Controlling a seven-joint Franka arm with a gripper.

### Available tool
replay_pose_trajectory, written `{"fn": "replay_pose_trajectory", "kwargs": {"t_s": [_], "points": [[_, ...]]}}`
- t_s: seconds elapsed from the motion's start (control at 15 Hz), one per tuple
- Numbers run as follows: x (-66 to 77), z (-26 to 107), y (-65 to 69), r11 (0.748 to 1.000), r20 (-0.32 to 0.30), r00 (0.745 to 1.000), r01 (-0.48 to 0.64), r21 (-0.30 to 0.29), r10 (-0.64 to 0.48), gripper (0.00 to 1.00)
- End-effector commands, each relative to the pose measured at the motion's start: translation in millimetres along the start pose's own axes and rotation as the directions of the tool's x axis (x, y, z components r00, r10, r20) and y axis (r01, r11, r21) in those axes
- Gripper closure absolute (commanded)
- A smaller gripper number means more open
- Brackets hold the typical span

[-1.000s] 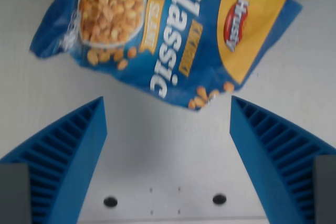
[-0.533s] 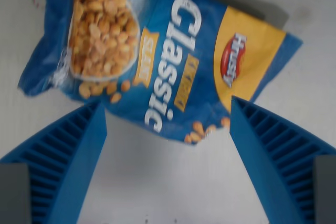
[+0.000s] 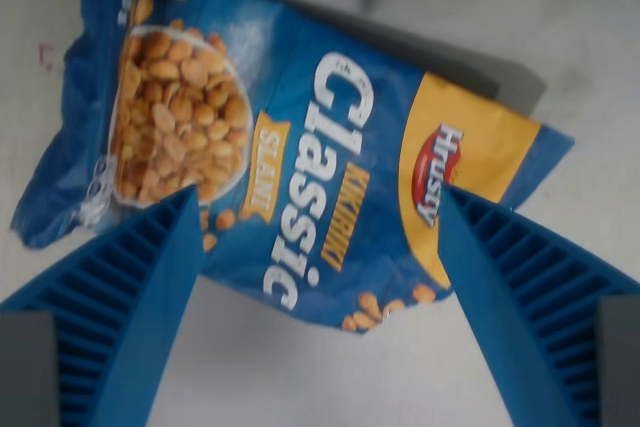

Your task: Move above the blue bag

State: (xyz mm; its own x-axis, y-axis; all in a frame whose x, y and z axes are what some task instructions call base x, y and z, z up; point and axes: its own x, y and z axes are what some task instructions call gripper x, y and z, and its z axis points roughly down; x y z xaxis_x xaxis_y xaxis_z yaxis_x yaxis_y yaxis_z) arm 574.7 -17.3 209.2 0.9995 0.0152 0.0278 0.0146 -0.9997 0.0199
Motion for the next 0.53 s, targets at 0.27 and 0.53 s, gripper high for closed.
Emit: {"fn": "replay_pose_trajectory", "kwargs": {"t_s": [0.27,0.53], "points": [[14.2,7.3,4.3,0.999,0.005,1.0,0.013,0.05,-0.013,0.0],[16.5,9.6,5.1,0.999,0.006,1.0,0.014,0.052,-0.014,0.0]]}}
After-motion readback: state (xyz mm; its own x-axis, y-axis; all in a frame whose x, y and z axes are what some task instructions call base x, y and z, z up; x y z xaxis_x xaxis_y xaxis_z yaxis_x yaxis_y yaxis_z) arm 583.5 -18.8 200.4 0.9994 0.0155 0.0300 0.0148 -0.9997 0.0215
